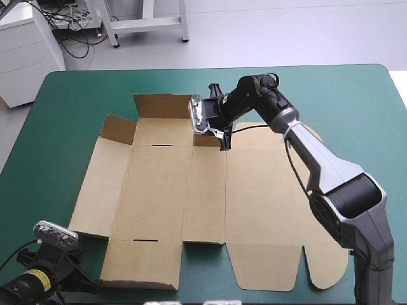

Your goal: Fold the box

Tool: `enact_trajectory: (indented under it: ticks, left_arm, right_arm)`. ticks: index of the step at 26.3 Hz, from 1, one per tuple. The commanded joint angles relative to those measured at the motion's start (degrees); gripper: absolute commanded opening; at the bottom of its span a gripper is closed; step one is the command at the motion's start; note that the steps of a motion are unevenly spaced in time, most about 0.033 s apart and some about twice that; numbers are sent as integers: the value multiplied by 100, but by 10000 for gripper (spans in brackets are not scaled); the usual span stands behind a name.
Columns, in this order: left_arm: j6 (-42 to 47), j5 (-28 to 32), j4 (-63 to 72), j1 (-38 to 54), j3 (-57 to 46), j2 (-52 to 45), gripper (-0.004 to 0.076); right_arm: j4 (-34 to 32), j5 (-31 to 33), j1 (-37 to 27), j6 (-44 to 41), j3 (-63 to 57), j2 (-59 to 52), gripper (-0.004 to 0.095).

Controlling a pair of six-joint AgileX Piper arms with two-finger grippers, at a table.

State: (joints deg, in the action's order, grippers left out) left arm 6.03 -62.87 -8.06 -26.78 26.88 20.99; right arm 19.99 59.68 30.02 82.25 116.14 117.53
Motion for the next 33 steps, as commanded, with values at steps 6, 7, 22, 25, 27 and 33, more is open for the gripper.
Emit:
enact_trajectory:
  ticks: [6,7,22,25,27,33]
  left_arm:
    - [15,261,-2,-22,123,56,-32]
    - [15,261,-2,-22,123,56,-32]
    - [15,57,-42,-22,310,56,-32]
    - [15,-374,-83,-22,805,56,-32]
    - [15,-532,-134,-22,1192,56,-32]
    - [15,-740,-146,-22,2334,241,-32]
  right_arm:
    - [-1062,-90,-11,-2619,195,-962,338]
    - [-1307,-67,-22,-2991,195,-1079,221]
    - [-2933,1189,-729,-7402,-10,-2057,-23]
    - [-2322,1189,-1153,-7508,-334,-2371,-23]
    - [-1999,1179,-1376,-7508,-617,-2560,-23]
    - [-1999,1180,-1622,-7481,-1651,-3178,-23]
